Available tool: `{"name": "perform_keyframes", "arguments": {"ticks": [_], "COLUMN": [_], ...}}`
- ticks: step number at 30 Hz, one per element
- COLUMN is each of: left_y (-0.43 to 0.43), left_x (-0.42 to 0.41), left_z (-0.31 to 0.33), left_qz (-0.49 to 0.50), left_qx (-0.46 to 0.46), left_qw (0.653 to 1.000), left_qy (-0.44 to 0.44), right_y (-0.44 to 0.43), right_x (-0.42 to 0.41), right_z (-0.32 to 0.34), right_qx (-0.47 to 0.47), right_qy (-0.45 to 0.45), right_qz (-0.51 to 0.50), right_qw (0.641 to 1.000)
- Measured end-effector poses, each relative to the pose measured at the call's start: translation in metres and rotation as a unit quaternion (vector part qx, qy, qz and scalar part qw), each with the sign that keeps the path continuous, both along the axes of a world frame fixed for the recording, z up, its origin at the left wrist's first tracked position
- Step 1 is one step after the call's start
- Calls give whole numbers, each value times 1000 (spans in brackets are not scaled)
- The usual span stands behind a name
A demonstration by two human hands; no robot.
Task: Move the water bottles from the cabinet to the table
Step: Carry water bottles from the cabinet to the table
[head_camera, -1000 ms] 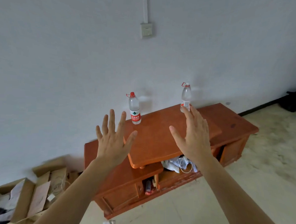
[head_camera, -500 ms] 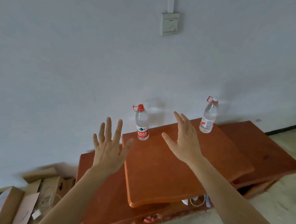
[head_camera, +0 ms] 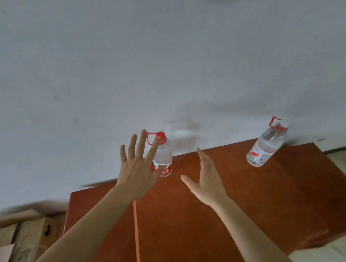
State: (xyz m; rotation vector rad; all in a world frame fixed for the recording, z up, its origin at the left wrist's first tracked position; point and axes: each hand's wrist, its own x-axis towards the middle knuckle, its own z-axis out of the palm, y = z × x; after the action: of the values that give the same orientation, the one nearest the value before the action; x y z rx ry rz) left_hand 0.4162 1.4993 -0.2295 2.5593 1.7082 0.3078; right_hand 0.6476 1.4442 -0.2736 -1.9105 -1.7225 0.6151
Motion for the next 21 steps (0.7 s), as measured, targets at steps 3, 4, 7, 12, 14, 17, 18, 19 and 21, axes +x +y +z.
{"name": "perform_keyframes", "arguments": {"ticks": [3,4,7,12,14,17,18,19,21], "left_y": [35,46,65,60,50,32,26,22,16], "left_x": [19,26,33,31,23,3,-6,-14,-30], "left_z": [-22,-31,-52,-80,-85,-92,-94,-96,-100], "left_qz": [-41,-39,-19,45,64,92,103,116,144], "left_qx": [18,20,17,56,73,92,94,89,81], "left_qw": [998,998,999,997,993,989,988,988,986], "left_qy": [46,52,43,-42,-65,-74,-66,-55,-20], "right_y": [32,43,68,110,126,143,147,149,147], "right_x": [4,4,-3,-27,-41,-61,-67,-73,-81], "right_z": [-41,-56,-97,-147,-155,-158,-158,-156,-154], "right_qx": [-33,-49,-77,-89,-96,-108,-95,-74,-28], "right_qy": [47,60,84,145,172,193,178,153,89], "right_qz": [19,29,57,68,76,122,139,156,183], "right_qw": [998,997,992,983,977,968,969,973,979]}}
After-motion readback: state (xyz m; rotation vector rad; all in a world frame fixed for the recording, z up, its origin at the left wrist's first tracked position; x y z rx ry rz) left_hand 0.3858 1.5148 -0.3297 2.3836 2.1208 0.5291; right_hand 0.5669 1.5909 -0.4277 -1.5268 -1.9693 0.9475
